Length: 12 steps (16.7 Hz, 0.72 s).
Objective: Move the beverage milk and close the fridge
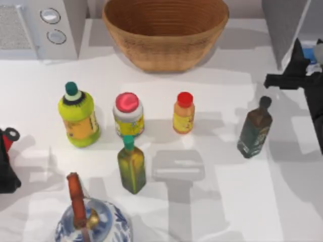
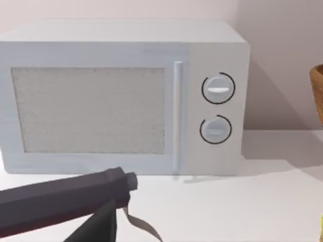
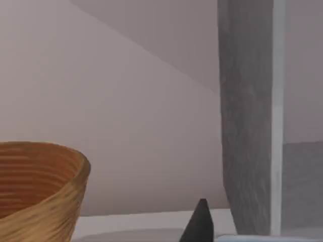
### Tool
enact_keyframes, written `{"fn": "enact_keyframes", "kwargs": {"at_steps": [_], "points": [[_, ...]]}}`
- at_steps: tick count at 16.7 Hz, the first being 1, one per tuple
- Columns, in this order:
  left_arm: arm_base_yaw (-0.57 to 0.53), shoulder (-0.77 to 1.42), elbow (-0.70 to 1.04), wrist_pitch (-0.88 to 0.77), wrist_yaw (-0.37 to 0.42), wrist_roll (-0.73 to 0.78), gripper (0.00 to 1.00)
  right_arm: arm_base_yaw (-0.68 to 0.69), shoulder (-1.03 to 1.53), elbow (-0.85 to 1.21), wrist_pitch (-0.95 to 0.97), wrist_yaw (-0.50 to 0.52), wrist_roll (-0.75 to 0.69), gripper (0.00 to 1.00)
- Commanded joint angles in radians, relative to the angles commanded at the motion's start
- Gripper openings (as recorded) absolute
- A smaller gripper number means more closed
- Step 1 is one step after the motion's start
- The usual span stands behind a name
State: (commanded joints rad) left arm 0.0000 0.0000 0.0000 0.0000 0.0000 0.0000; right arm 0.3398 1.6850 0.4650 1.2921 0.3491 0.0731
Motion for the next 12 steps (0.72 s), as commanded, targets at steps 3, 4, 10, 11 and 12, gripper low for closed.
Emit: {"fn": "enact_keyframes", "kwargs": {"at_steps": [3,4,10,11,12], "points": [[0.0,0.0,0.0,0.0,0.0,0.0,1.0,-0.201,-0.095,-0.054,-0.107,-0.188,-0.025,0.0],[0.0,0.0,0.0,0.0,0.0,0.0,1.0,-0.248,-0.124,-0.064,-0.134,-0.234,-0.034,0.0],[0.0,0.0,0.0,0.0,0.0,0.0,1.0,-0.325,-0.18,-0.075,-0.178,-0.31,-0.057,0.0],[0.0,0.0,0.0,0.0,0.0,0.0,1.0,-0.325,-0.18,-0.075,-0.178,-0.31,-0.057,0.0],[0.0,0.0,0.0,0.0,0.0,0.0,1.0,-0.322,-0.177,-0.071,-0.176,-0.307,-0.055,0.0]]}}
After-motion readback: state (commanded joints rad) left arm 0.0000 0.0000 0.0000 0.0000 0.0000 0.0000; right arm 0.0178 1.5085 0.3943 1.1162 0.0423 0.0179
